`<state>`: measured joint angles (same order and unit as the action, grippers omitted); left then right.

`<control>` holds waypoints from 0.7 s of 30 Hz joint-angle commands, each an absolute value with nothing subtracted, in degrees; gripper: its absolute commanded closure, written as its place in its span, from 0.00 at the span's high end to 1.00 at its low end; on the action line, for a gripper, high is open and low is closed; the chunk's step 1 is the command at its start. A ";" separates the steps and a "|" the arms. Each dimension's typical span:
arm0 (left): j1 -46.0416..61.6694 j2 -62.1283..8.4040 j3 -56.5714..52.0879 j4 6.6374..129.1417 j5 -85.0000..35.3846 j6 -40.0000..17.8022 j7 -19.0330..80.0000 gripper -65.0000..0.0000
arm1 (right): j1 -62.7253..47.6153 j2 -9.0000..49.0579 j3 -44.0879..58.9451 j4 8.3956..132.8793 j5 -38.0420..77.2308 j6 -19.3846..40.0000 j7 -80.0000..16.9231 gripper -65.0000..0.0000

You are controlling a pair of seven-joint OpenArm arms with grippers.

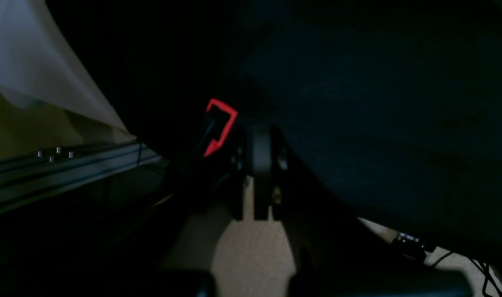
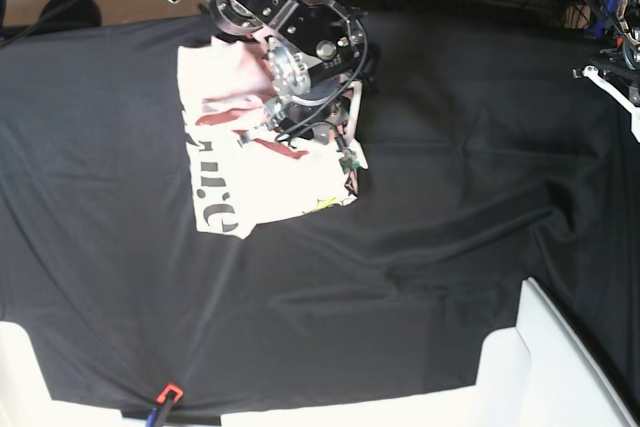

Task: Fold the T-shirt properly
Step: 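Grasp the shirt end with the right gripper and fold it over the stack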

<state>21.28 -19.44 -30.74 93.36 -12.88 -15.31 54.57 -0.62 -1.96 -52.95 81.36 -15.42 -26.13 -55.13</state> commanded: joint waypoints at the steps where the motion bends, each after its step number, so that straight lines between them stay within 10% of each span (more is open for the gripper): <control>1: 21.32 -20.62 -31.16 94.02 -12.79 -15.25 53.93 0.06 | -0.13 -2.86 -54.02 82.42 -15.96 -26.68 -54.11 0.13; 13: 21.14 -19.12 -31.16 94.02 -12.70 -15.25 53.93 0.06 | 1.27 -4.62 -63.08 83.12 -15.96 -26.77 -54.46 0.69; 21: 20.79 -19.12 -31.16 92.26 -12.70 -15.25 53.67 0.06 | 4.26 -3.03 -63.87 95.34 -16.40 -26.77 -59.65 0.73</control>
